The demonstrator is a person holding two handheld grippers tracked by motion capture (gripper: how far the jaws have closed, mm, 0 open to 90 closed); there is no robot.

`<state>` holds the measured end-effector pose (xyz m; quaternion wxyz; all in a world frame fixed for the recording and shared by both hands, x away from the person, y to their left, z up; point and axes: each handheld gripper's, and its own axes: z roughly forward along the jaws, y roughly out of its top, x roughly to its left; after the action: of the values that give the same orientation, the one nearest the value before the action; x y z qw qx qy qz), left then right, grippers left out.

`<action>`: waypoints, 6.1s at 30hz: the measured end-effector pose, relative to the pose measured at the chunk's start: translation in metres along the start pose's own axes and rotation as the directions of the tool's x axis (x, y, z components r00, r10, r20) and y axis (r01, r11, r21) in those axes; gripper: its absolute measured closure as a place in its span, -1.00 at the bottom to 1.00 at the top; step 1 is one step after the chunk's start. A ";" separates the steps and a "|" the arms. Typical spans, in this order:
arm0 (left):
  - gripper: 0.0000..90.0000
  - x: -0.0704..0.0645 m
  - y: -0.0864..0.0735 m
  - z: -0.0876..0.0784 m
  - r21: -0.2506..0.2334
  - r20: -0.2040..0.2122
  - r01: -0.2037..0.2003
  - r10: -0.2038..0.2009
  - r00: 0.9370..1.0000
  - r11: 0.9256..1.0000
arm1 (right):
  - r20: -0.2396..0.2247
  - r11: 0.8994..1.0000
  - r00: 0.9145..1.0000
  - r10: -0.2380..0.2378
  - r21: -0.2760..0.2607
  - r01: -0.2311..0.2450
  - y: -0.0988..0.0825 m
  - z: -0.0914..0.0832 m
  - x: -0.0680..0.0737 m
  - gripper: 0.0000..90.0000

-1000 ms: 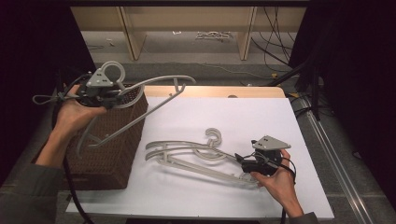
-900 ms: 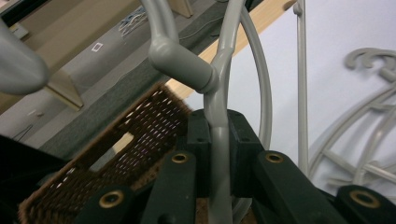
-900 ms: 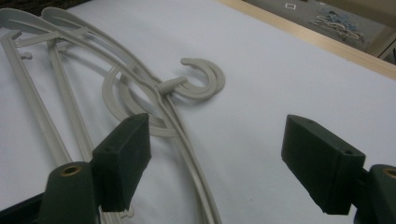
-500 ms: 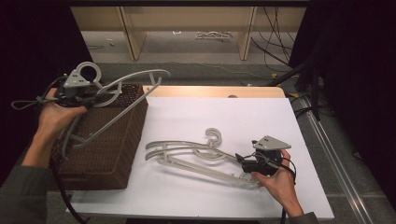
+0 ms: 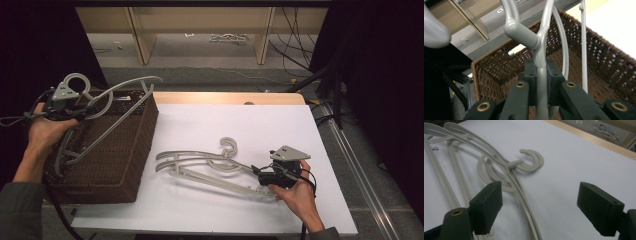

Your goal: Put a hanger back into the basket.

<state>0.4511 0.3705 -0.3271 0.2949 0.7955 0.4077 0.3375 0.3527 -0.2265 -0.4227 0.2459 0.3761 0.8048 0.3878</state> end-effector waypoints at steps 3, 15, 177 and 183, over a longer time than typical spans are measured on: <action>0.81 0.003 -0.010 0.001 0.010 -0.013 0.014 -0.014 1.000 1.000 | 0.001 1.000 1.000 0.016 0.004 -0.016 0.000 0.000 0.000 -0.56; 0.81 0.010 -0.031 0.000 0.045 -0.026 0.040 -0.039 0.999 0.998 | -0.004 1.000 1.000 -0.005 -0.007 0.005 0.000 0.002 0.000 -0.57; -0.58 -0.265 -0.052 -0.012 -0.317 0.389 0.111 0.022 0.921 0.942 | -0.195 0.920 0.952 -0.234 0.272 0.282 0.004 0.079 0.008 0.29; -0.57 -0.265 -0.052 -0.011 -0.312 0.388 0.100 0.030 0.921 0.945 | -0.201 0.909 0.950 -0.240 0.298 0.292 0.006 0.084 0.005 0.47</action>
<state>0.3028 0.1731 -0.4381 0.5029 0.7792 0.2943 0.2310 0.4098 -0.1835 -0.4669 0.1660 0.2654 0.9184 0.2421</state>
